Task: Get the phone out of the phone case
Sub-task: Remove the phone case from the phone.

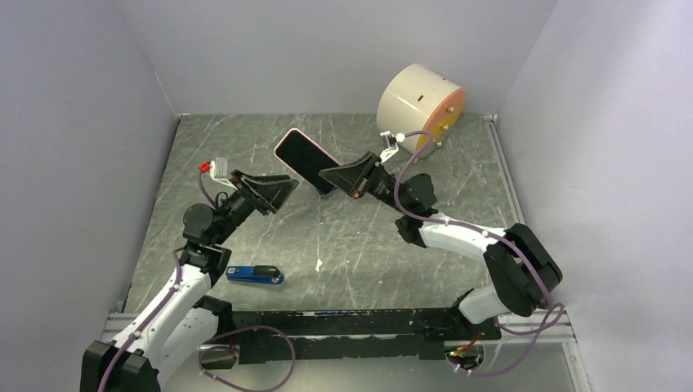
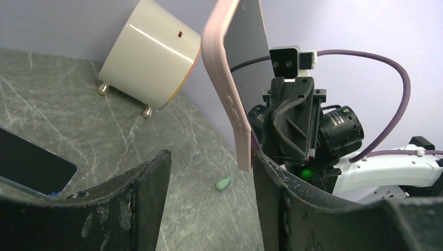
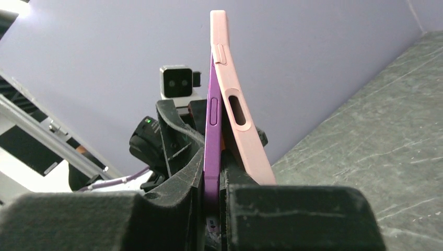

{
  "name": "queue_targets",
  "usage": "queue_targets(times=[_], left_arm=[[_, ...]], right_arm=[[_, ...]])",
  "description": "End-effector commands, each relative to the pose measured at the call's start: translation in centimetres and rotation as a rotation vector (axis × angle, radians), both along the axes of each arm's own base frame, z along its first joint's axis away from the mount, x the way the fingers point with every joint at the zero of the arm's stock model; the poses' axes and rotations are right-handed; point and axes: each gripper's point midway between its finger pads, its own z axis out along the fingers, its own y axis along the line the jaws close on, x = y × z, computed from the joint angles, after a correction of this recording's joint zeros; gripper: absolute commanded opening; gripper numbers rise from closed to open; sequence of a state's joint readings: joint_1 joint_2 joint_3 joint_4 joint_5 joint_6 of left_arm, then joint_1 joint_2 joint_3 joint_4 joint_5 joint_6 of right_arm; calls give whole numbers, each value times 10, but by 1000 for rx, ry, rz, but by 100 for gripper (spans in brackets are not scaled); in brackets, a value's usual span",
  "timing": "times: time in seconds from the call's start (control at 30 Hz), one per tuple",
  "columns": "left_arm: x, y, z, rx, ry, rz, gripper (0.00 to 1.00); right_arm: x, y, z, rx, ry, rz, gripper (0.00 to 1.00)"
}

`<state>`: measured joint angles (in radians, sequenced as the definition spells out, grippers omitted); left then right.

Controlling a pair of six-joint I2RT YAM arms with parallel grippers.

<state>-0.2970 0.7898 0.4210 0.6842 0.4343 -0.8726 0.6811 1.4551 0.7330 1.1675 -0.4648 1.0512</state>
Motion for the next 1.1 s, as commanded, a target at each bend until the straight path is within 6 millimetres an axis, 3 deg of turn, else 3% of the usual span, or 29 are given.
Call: queue_targets(times=[0.0, 0.5, 0.73, 1.07], left_arm=[[-8, -9, 6, 19, -64, -51, 62], [-10, -44, 13, 44, -97, -203, 58], [-8, -52, 16, 56, -102, -218, 58], [8, -54, 6, 77, -41, -179, 49]], right_arm=[[-2, -18, 48, 152, -57, -60, 0], [-5, -13, 51, 162, -48, -46, 0], [-7, -10, 51, 170, -49, -29, 0], [-14, -10, 56, 178, -66, -12, 0]])
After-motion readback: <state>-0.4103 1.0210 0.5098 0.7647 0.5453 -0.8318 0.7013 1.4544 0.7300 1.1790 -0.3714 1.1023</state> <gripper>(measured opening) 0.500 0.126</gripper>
